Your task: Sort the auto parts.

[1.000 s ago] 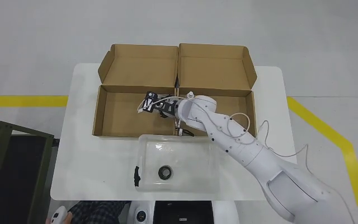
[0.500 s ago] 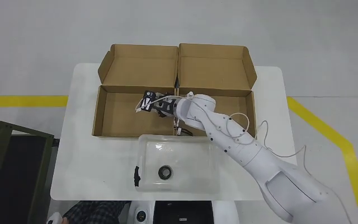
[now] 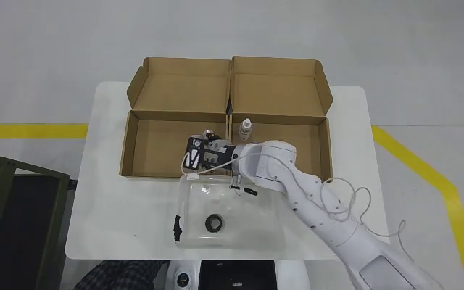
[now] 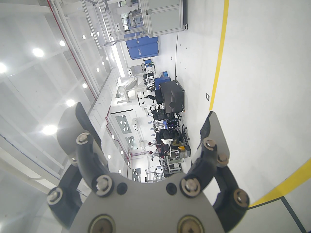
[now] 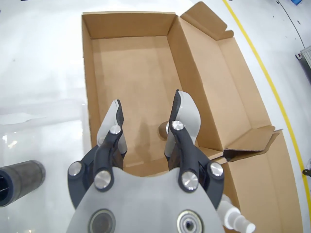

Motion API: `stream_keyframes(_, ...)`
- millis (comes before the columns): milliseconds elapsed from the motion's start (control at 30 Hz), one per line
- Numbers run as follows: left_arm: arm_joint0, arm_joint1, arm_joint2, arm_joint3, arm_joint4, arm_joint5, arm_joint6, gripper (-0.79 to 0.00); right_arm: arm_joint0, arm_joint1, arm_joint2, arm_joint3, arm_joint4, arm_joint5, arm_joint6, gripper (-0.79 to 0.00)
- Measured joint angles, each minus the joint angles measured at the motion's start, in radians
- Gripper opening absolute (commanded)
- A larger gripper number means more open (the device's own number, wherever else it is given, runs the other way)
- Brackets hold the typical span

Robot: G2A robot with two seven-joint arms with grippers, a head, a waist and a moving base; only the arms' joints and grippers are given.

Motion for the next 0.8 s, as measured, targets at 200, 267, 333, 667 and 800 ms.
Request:
stream_keyframes(200,0.000,0.000,0.000,0.000,0.000,0.000,0.000,0.000,-0.139,0.037,0.053,-0.138,-0.019,-0.086,0.000,-0.409)
stream_keyframes(267,0.000,0.000,0.000,0.000,0.000,0.000,0.000,0.000,-0.183,0.049,0.073,-0.178,-0.030,-0.116,-0.005,-0.406)
stream_keyframes(333,0.000,0.000,0.000,0.000,0.000,0.000,0.000,0.000,-0.219,0.059,0.085,-0.208,-0.039,-0.143,-0.011,-0.403)
stream_keyframes(667,0.000,0.000,0.000,0.000,0.000,0.000,0.000,0.000,-0.370,0.102,0.137,-0.312,-0.070,-0.265,-0.047,-0.388)
stream_keyframes(800,0.000,0.000,0.000,0.000,0.000,0.000,0.000,0.000,-0.403,0.114,0.146,-0.323,-0.079,-0.304,-0.055,-0.369)
